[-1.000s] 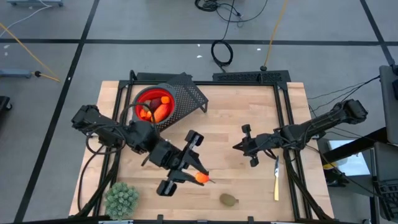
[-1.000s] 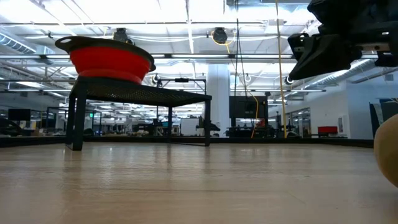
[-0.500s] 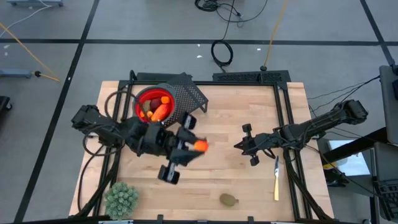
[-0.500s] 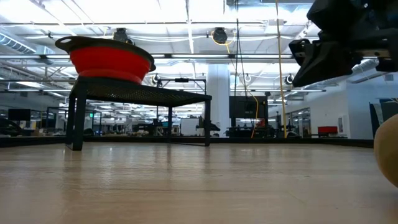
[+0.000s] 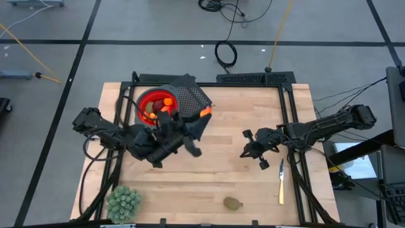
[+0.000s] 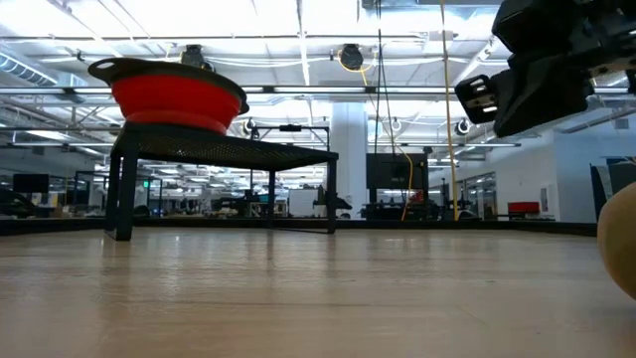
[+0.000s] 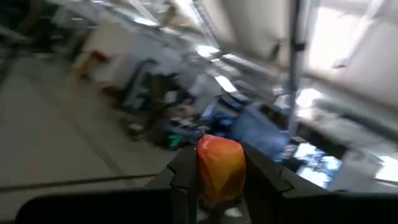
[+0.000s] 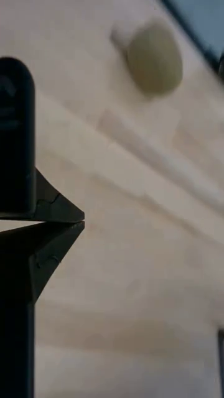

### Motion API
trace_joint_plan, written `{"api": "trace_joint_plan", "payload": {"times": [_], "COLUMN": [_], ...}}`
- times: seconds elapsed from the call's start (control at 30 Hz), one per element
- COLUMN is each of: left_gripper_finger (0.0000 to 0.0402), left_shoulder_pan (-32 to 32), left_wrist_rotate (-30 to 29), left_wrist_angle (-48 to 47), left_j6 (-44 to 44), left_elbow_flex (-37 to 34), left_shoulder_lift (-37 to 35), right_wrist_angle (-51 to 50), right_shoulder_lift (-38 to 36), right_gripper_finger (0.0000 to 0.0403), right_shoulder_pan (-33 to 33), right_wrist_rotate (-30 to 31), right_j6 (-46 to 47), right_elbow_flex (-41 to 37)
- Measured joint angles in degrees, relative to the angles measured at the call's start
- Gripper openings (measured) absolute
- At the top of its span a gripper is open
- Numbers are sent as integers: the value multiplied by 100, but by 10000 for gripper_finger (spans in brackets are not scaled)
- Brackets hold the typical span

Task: Pick & Place Fruit
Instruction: Put the peach into the red strainer bowl on the shelf

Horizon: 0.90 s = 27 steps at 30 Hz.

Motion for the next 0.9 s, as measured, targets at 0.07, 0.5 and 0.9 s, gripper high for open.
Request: {"api": "trace_joint_plan", "payload": {"times": [0.07, 0.5, 0.9], "left_gripper_finger": [83, 83, 83], "left_shoulder_pan": [0, 4, 287], "left_wrist_rotate": [-609, -3008, -3589], "left_wrist_angle": [-340, -1371, -1305], "left_j6": [-161, -221, 595], "left_elbow_flex": [0, 0, 0], "left_shoulder_lift": [0, 0, -58], "right_wrist_angle": [17, 257, 183], "right_shoulder_lift": [0, -853, -2088], "right_gripper_finger": [0, 0, 0], "right_shoulder_pan": [-157, -1356, -1926], "right_wrist_rotate": [-538, -1773, -1774], "right_j6": [-143, -188, 380], "right_elbow_flex": [0, 0, 0]}}
